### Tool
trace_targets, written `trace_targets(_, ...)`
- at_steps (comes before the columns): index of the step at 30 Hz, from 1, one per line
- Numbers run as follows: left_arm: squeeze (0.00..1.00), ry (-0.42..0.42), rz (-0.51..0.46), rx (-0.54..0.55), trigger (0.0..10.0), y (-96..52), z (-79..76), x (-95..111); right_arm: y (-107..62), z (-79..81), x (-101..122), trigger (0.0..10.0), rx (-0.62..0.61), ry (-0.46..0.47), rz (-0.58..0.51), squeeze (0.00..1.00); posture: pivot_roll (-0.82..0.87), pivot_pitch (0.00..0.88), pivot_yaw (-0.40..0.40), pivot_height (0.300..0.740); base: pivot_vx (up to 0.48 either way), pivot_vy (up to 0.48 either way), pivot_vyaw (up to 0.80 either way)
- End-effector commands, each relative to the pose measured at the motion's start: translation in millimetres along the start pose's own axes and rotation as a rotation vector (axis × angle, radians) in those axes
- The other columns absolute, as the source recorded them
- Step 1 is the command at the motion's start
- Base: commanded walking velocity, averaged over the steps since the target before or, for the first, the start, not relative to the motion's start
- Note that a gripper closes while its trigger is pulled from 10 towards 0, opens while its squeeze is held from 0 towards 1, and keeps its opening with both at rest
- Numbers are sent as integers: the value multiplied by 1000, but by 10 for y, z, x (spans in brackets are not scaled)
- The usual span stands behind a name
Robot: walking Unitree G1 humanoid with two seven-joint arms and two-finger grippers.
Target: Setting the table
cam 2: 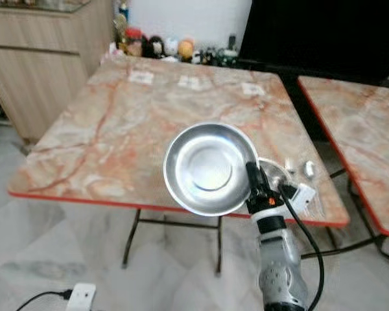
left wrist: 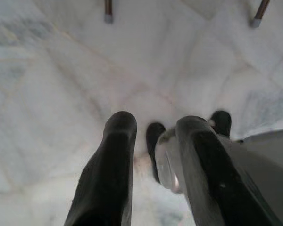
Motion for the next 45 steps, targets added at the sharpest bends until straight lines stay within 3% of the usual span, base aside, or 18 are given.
trace_targets(1, 0, 1, 9, -6, 10000, 1, -30, -25, 50, 56, 108, 10000, 24, -8, -41, 0, 139, 18, -129, 740, 0, -480, 0)
trace_targets(14, 0, 7, 9, -4, 10000, 7, -22, 0, 35, -7, 113, 10000, -2, -30, -50, 0, 141, 20, -103, 740, 0, -480, 0)
trace_targets(22, 0, 57, 4, -16, 10000, 19, 10, 86, 77, -50, 259, 10000, -38, -6, -151, 0, 157, 8, -38, 740, 0, -480, 0)
trace_targets(27, 0, 86, -22, -4, 10000, 23, 151, 264, 88, -69, 265, 10000, -61, 8, -207, 0, 178, 0, 35, 740, 0, -480, 0)
trace_targets(36, 0, 102, -37, 9, 10000, 29, 229, 396, 65, -173, 364, 10000, -114, 35, -295, 0, 163, 0, 51, 740, 0, -480, 0)
trace_targets(45, 0, 81, -12, 20, 10000, -9, 317, 249, -73, -310, 514, 10000, -174, 17, -346, 0, 119, 0, 34, 740, 0, -373, 0)
Point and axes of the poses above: a point about 5 cm out from each wrist's last joint towards the gripper, its own y axis pointing out of the wrist towards the gripper, its own x axis along the axis of the wrist's last joint, z = x × y, the point moved 5 cm from there along y, pointing out of the wrist towards the gripper, and after that the axes turned 6 degrees about -y, right-handed, at the moved point
